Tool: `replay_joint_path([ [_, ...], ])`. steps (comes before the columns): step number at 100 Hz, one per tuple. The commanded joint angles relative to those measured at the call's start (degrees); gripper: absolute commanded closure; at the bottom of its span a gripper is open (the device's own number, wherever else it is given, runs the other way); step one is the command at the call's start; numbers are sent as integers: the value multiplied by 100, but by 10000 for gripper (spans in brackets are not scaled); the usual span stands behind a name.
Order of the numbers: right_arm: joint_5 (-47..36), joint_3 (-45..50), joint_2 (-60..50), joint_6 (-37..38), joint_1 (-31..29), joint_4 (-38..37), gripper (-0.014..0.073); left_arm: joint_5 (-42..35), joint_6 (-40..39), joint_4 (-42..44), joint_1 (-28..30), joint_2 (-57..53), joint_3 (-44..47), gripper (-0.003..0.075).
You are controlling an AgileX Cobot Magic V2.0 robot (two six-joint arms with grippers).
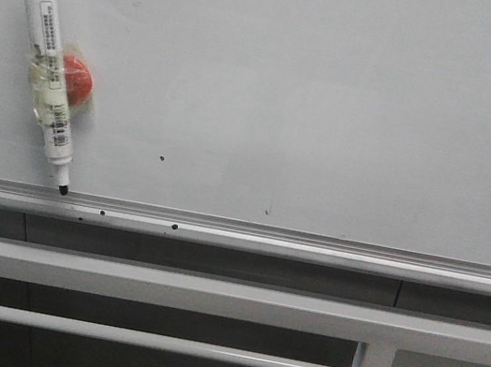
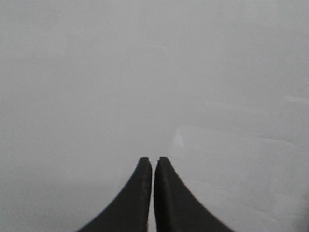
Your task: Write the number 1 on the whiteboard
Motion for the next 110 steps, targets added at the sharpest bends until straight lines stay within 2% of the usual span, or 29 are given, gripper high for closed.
replay_joint_path([
  [1,174,-663,396,-161,272,28,655,-49,29,335,-54,413,-602,741],
  [11,1233,-1490,1048,-257,640,28,652,254,29,486,-54,1055,-1401,741],
  [21,1791,-2185,1613,-257,955,-9,658,262,29,486,-54,1669,-2021,741],
  [37,1648,-2317,2229,-257,1078,-116,658,-58,29,462,-68,2403,-2205,738],
  [42,1596,-2317,2343,-257,1078,-77,657,-76,29,462,-102,2561,-2205,713],
  [49,1582,-2317,2443,-257,1078,3,657,-64,29,503,-215,2721,-2205,602],
  [61,1517,-2317,2482,-257,1078,25,657,-50,29,475,-461,2791,-2205,270],
  [66,1482,-2317,2482,-257,1078,25,657,-144,29,475,-517,2800,-2205,179],
  [69,1482,-2317,2482,-257,1078,25,657,-262,29,475,-536,2800,-2205,152],
  [79,1354,-2317,2482,-257,1078,25,657,-752,29,502,-546,2800,-2193,152],
  [87,1355,-2317,2482,-247,1078,148,657,-860,-70,418,-558,2800,-2193,175],
  [110,1609,-2317,2482,-247,1078,159,657,-114,-86,63,-996,2800,-2122,210],
])
